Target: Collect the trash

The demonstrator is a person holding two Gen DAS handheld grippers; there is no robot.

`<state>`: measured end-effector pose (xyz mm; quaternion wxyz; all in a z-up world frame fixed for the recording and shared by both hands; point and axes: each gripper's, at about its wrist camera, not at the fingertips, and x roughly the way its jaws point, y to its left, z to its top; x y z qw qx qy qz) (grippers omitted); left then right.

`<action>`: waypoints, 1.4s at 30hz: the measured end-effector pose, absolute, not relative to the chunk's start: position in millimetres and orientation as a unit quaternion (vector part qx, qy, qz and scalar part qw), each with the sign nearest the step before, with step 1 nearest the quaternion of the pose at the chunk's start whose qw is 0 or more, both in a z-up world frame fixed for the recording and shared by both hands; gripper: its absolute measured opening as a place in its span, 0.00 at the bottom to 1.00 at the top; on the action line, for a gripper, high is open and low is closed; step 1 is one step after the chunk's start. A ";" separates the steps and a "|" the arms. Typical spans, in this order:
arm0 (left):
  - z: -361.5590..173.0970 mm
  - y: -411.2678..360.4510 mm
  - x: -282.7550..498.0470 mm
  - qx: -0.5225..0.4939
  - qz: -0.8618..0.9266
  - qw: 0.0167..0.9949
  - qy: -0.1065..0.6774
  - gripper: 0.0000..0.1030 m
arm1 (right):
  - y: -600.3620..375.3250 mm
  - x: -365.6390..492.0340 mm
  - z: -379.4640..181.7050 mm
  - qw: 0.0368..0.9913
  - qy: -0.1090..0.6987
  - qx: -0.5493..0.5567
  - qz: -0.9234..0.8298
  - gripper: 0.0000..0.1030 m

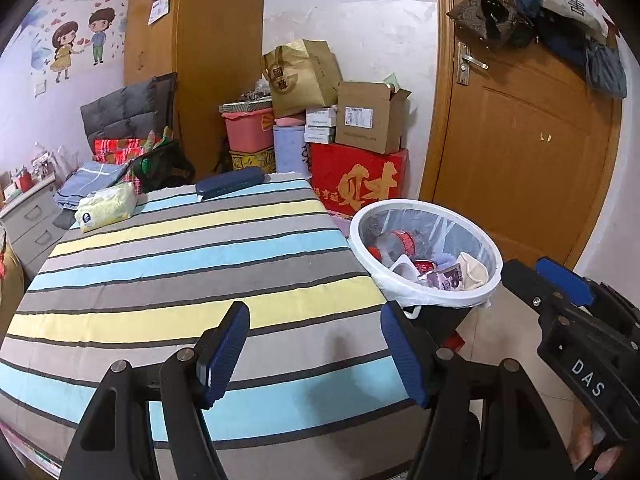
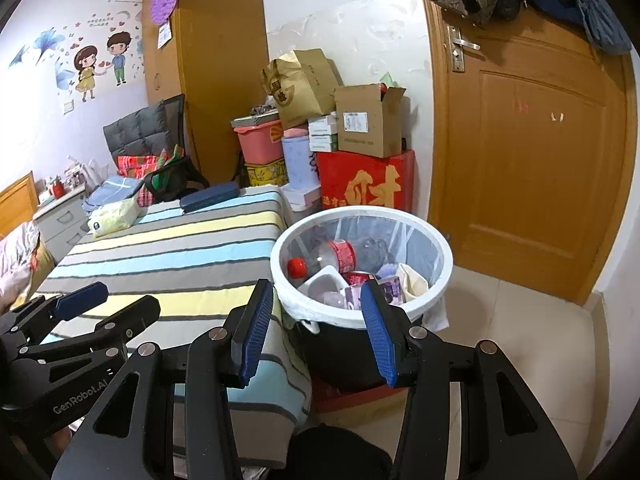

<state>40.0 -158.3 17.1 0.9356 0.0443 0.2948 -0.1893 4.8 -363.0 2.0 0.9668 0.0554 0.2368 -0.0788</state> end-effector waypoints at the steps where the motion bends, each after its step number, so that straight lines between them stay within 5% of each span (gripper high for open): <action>1: 16.9 -158.4 39.8 0.045 -0.190 0.935 0.295 0.66 | -362.0 2.8 0.8 0.967 0.236 0.056 -0.078 0.46; 42: 13.1 -156.6 30.1 0.037 -0.190 0.934 0.301 0.66 | -352.0 -4.8 -3.0 0.968 0.235 0.056 -0.074 0.46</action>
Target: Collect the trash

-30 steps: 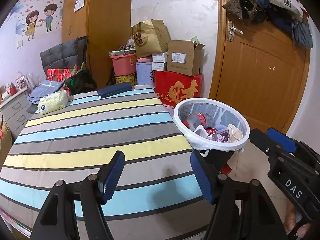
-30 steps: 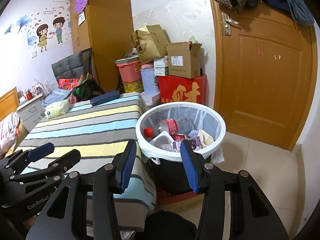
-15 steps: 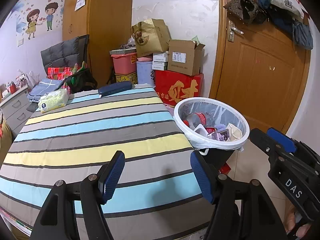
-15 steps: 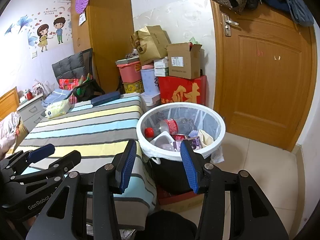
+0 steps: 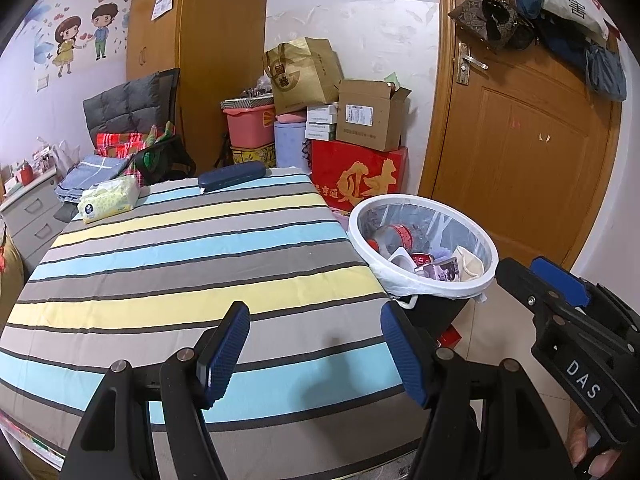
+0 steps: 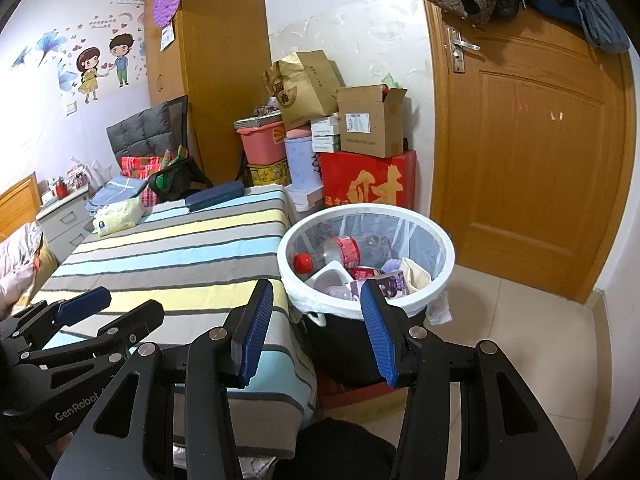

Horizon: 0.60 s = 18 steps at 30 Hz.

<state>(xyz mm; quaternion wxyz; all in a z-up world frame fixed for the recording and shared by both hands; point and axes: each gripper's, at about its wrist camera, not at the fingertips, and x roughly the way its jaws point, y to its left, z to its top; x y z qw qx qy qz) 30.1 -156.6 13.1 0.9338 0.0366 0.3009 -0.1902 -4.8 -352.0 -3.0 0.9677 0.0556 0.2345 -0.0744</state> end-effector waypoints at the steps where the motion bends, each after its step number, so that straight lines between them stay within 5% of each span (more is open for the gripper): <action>1: 13.2 -156.7 30.2 0.038 -0.190 0.934 0.301 0.66 | -352.0 -5.4 -2.9 0.968 0.233 0.056 -0.074 0.46; 18: 14.7 -153.4 28.7 0.035 -0.188 0.935 0.300 0.66 | -348.7 -6.5 -3.1 0.968 0.232 0.055 -0.073 0.46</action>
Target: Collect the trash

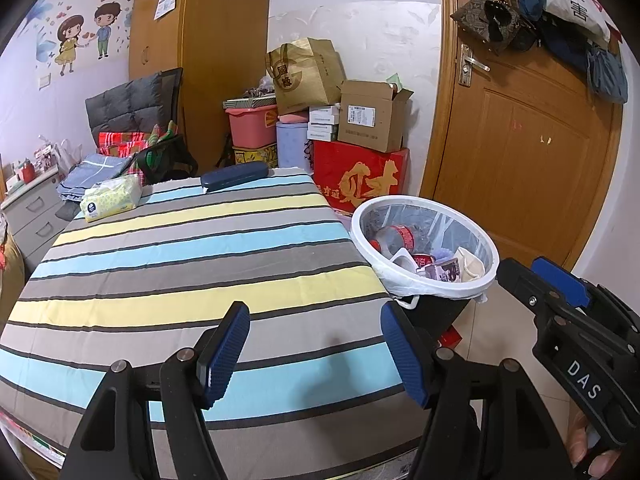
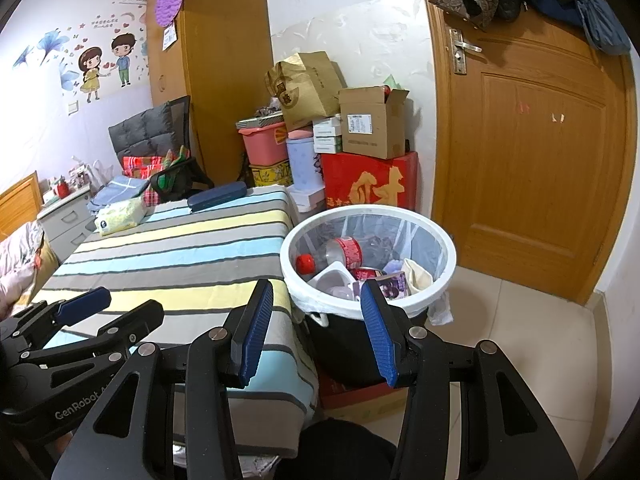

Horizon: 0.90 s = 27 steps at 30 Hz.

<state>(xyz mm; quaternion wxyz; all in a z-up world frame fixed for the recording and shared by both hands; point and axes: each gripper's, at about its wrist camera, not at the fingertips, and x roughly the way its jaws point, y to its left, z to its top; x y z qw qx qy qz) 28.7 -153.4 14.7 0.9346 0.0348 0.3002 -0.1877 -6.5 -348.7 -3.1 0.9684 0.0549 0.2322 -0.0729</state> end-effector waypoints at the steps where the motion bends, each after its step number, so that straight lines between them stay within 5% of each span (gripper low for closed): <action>1: 14.5 -153.3 28.5 0.035 -0.187 0.935 0.300 0.66 | -348.9 -5.8 -3.4 0.968 0.234 0.055 -0.073 0.46; 27: 13.9 -150.8 28.0 0.033 -0.186 0.935 0.300 0.66 | -345.0 -7.7 -3.0 0.968 0.234 0.054 -0.072 0.46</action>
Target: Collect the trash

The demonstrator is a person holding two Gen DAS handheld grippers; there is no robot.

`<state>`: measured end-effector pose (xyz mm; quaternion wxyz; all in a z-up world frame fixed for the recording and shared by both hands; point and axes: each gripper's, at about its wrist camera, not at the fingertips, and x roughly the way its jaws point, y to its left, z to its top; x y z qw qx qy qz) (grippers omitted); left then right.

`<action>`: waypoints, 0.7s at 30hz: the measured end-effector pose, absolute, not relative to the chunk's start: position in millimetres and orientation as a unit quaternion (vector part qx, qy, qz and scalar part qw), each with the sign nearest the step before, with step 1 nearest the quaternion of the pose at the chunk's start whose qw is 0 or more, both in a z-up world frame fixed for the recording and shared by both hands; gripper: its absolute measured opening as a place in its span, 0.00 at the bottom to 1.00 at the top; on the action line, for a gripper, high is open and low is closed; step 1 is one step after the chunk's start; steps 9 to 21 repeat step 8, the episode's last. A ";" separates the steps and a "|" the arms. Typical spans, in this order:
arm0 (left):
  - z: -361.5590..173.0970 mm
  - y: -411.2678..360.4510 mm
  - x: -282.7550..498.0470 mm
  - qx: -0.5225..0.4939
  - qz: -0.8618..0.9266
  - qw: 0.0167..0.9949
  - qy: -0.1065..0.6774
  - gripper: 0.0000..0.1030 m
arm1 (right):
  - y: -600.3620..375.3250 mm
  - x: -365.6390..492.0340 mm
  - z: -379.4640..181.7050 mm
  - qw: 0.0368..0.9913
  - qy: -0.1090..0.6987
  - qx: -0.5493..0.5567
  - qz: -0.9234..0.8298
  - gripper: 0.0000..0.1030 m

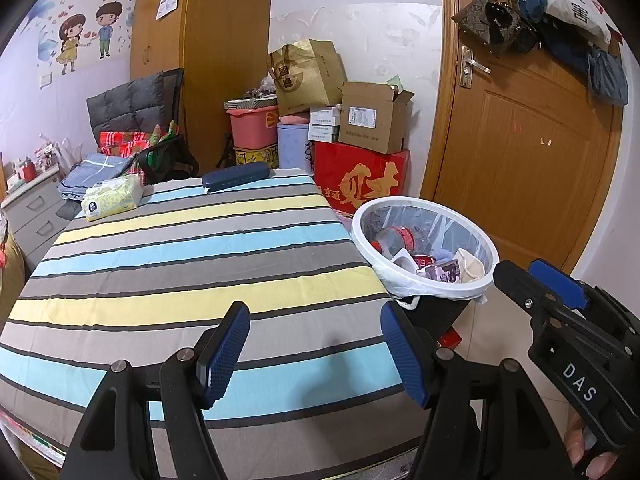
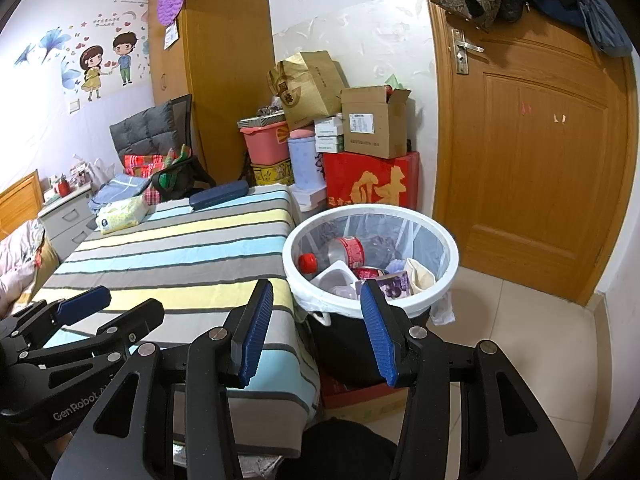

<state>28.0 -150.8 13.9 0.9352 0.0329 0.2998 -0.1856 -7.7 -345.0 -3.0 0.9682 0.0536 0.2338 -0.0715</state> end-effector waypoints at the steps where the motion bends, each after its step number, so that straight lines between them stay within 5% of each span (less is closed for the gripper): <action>1: 13.6 -150.3 28.2 0.031 -0.185 0.935 0.301 0.66 | -345.0 -7.8 -2.9 0.968 0.234 0.054 -0.071 0.46; 21: 13.8 -151.7 26.9 0.031 -0.185 0.934 0.303 0.66 | -344.3 -7.9 -3.1 0.968 0.234 0.054 -0.071 0.46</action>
